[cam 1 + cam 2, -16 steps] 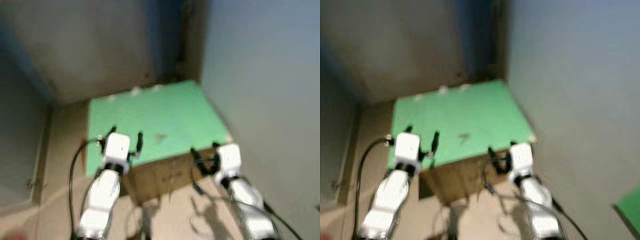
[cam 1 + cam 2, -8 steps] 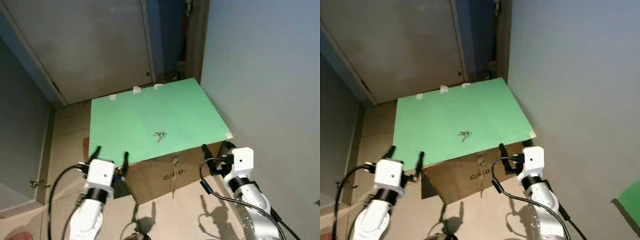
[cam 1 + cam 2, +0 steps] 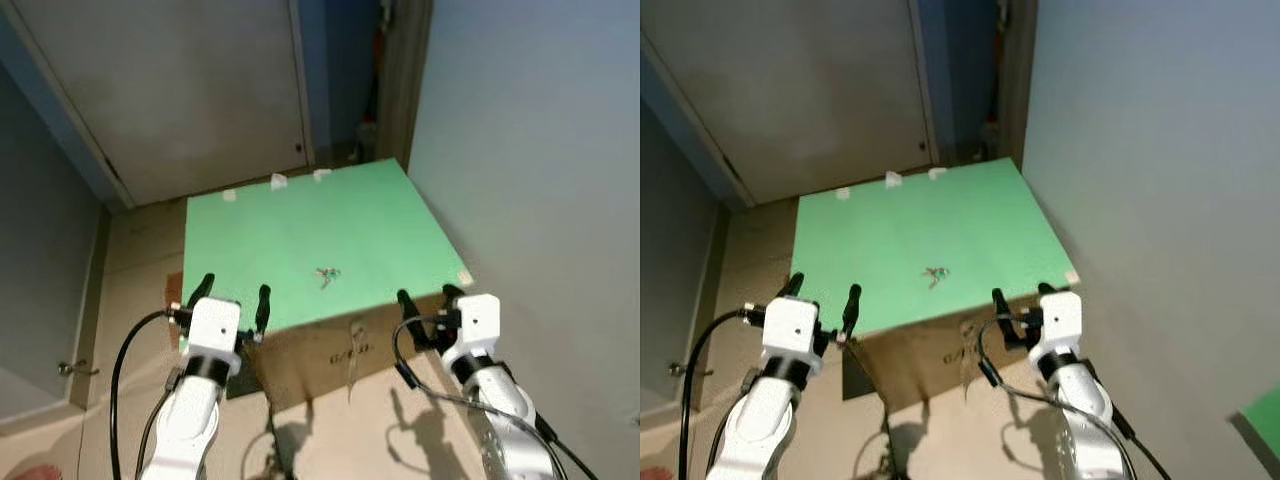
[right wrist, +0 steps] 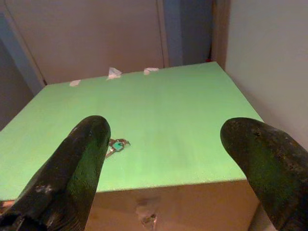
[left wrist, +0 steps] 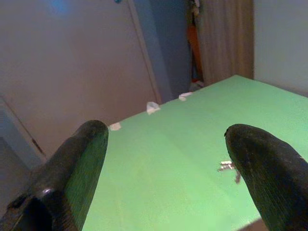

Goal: Hang keys on a hook

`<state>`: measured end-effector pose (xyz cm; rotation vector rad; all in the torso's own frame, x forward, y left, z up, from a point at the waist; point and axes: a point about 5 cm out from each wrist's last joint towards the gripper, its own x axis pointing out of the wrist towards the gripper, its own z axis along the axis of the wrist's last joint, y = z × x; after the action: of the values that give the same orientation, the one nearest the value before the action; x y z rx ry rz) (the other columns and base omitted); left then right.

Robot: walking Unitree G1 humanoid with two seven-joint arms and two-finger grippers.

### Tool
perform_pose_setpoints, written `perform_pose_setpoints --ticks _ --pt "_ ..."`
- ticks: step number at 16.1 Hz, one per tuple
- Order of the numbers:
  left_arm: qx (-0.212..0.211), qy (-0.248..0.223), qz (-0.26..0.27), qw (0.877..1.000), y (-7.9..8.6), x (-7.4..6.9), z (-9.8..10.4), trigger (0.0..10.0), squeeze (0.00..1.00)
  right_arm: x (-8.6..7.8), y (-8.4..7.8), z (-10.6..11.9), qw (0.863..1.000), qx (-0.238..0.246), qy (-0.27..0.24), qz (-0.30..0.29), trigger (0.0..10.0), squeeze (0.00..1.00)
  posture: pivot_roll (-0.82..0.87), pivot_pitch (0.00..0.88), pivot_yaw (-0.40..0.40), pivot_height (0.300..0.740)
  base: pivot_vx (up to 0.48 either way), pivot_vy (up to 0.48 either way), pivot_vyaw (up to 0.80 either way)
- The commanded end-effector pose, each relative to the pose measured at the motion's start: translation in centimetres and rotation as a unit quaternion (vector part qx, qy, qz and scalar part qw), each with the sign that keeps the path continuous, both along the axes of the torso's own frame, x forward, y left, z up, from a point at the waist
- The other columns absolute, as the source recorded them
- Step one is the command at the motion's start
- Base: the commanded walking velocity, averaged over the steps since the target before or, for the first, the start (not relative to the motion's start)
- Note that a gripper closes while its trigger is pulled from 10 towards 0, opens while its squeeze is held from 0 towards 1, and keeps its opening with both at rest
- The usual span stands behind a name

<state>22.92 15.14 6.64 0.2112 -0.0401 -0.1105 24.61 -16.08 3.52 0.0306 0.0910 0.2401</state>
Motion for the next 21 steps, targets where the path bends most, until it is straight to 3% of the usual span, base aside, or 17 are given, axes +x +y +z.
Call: perform_pose_setpoints --ticks 1,8,13,18,21 --pt "0.001 -0.004 0.002 1.0 0.0 0.5 0.5 10.0 0.0 -0.1 0.5 0.0 1.0 0.0 -0.001 0.012 10.0 0.0 -0.18 0.051 0.1 0.74 0.458 0.0 0.0" --pt "0.013 -0.003 -0.018 1.0 -0.6 1.9 1.0 10.0 0.0 -0.1 0.9 -0.2 1.0 -0.001 0.004 0.019 10.0 0.0 -0.18 0.037 0.108 0.74 0.478 0.0 0.0" --pt "0.016 0.01 -0.011 1.0 -0.6 1.9 0.5 10.0 0.0 -0.1 0.9 -0.3 1.0 -0.002 0.009 0.026 10.0 0.0 -0.18 0.032 0.106 0.74 0.409 0.0 0.0" --pt "0.013 0.008 -0.005 1.0 -0.3 1.9 0.6 10.0 0.0 0.3 1.5 -0.7 0.998 -0.013 0.035 0.053 10.0 0.0 -0.16 0.047 0.098 0.74 0.0 0.0 0.0" --pt "0.012 -0.001 0.0 1.0 0.3 0.9 1.5 10.0 0.0 0.9 1.6 -2.1 0.996 -0.011 0.08 0.03 10.0 0.0 -0.08 0.105 0.105 0.74 0.0 0.0 0.0"
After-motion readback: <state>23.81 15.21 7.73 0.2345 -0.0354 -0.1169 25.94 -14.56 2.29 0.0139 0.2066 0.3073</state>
